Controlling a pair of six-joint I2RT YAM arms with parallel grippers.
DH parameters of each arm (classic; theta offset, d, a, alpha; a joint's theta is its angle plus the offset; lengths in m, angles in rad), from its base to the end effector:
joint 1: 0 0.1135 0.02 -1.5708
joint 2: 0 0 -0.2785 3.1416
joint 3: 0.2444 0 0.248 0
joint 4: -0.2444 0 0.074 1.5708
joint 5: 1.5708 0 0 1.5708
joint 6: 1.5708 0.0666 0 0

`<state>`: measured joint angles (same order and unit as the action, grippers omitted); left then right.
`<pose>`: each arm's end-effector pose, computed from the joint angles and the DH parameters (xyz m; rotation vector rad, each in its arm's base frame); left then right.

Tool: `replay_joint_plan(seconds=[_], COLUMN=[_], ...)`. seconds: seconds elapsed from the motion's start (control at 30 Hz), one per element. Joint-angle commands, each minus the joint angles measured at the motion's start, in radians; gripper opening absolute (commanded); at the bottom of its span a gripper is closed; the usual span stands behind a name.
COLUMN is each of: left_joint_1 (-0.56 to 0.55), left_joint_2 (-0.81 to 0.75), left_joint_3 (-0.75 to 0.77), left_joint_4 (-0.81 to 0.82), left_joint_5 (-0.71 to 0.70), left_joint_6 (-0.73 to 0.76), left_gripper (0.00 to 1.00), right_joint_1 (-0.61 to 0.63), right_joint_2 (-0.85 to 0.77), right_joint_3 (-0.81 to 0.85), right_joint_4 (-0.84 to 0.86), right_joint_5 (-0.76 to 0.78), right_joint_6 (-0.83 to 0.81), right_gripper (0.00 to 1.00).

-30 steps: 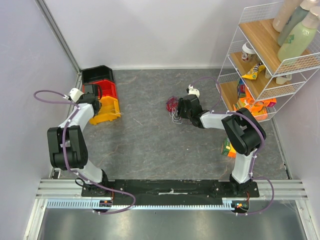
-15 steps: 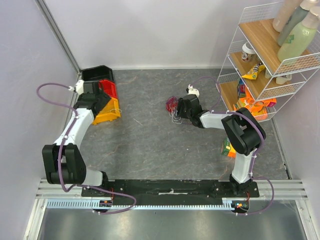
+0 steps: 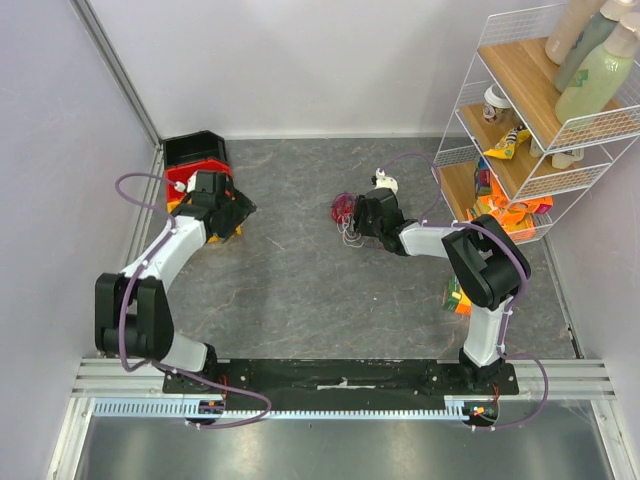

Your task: Untangle the cables

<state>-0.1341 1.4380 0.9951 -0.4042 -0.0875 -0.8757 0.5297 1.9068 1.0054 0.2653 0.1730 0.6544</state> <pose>0.3171 -0.0369 0.2355 -0.9236 2.2638 -0.3539 0.3687 0.2026 0.1420 0.2368 2.2235 0.4684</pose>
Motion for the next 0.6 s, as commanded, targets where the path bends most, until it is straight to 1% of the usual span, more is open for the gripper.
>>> replay_joint_plan(seconds=[0.0, 0.1, 0.27, 0.37, 0.4, 0.43, 0.5, 0.57], left_joint_1=[0.004, 0.004, 0.005, 0.007, 0.013, 0.022, 0.059, 0.106], left_joint_2=[0.120, 0.186, 0.254, 0.263, 0.265, 0.271, 0.280, 0.285], left_joint_3=[0.138, 0.192, 0.261, 0.273, 0.277, 0.283, 0.289, 0.287], left_joint_4=[-0.016, -0.045, -0.180, -0.206, -0.206, -0.206, -0.212, -0.220], left_joint_5=[-0.015, -0.052, -0.126, -0.161, -0.179, -0.195, -0.198, -0.179], left_joint_6=[-0.121, -0.157, -0.236, -0.252, -0.246, -0.235, -0.232, -0.232], left_gripper=[0.79, 0.66, 0.45, 0.43, 0.40, 0.35, 0.22, 0.02], right_joint_1=[-0.002, -0.004, -0.004, -0.002, -0.004, -0.002, -0.004, -0.002], right_joint_2=[0.011, 0.011, 0.009, 0.012, 0.012, 0.012, 0.009, 0.009], right_joint_3=[0.027, 0.027, 0.027, 0.029, 0.030, 0.029, 0.029, 0.029], right_joint_4=[0.002, 0.000, 0.000, 0.003, 0.003, 0.003, 0.003, 0.002], right_joint_5=[-0.010, -0.010, -0.007, -0.012, -0.013, -0.015, -0.013, -0.012], right_joint_6=[-0.002, -0.002, -0.002, -0.001, -0.001, -0.001, -0.001, -0.002], right_gripper=[0.61, 0.61, 0.61, 0.61, 0.61, 0.61, 0.61, 0.61])
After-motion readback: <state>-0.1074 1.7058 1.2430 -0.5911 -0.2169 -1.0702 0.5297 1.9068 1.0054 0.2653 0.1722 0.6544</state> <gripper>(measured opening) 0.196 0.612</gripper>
